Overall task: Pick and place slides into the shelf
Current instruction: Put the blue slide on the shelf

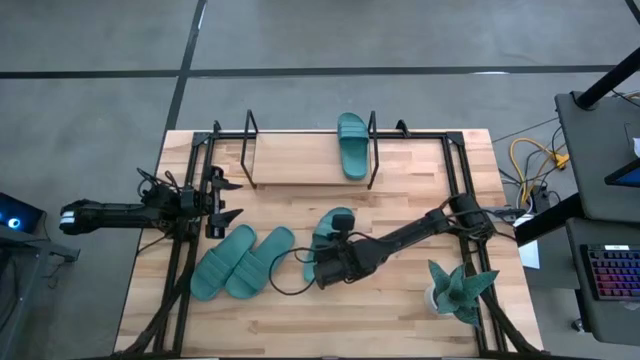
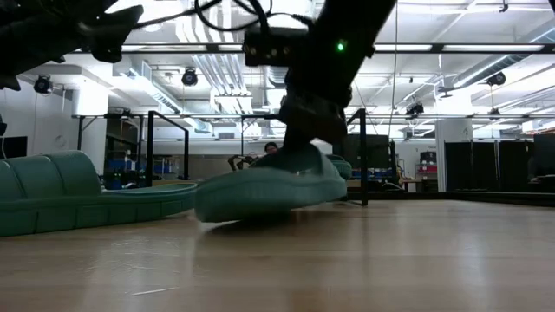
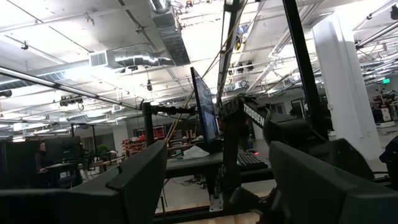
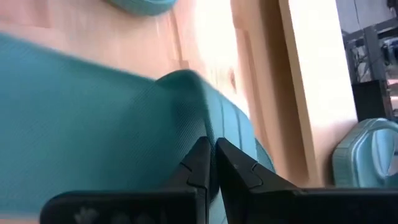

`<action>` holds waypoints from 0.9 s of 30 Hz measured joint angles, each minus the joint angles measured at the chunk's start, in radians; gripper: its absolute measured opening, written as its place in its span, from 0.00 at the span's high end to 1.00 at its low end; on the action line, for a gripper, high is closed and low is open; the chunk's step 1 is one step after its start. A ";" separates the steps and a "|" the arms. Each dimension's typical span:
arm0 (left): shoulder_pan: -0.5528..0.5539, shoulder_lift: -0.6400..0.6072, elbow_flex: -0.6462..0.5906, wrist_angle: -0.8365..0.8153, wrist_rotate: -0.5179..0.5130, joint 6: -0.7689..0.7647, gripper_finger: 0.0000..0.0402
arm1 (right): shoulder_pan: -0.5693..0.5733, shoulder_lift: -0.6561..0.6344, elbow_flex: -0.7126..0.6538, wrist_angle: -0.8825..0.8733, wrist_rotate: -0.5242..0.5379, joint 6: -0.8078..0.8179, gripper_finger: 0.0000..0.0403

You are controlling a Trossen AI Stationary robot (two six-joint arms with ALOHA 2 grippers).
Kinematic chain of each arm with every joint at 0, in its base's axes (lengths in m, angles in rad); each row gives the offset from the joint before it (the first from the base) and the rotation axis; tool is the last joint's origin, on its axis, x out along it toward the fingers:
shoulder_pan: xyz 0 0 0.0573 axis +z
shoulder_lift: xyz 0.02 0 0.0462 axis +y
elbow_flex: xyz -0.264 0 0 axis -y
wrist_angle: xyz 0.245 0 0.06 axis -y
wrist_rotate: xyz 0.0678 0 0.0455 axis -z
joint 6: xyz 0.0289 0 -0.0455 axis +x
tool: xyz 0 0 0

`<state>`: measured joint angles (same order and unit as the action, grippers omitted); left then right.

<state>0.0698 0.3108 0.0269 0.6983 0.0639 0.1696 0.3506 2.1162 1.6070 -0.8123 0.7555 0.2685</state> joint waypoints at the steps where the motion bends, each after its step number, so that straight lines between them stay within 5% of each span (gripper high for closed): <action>1: 0.000 0.000 0.000 0.000 0.000 0.000 0.33 | 0.003 0.000 0.010 -0.010 0.000 -0.005 0.97; 27: 0.000 0.000 0.000 0.000 0.000 0.000 0.33 | 0.012 -0.008 0.218 -0.205 0.216 -0.249 0.97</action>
<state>0.0700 0.3111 0.0269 0.6983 0.0637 0.1696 0.3629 2.1084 1.8252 -1.0172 0.9714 0.0198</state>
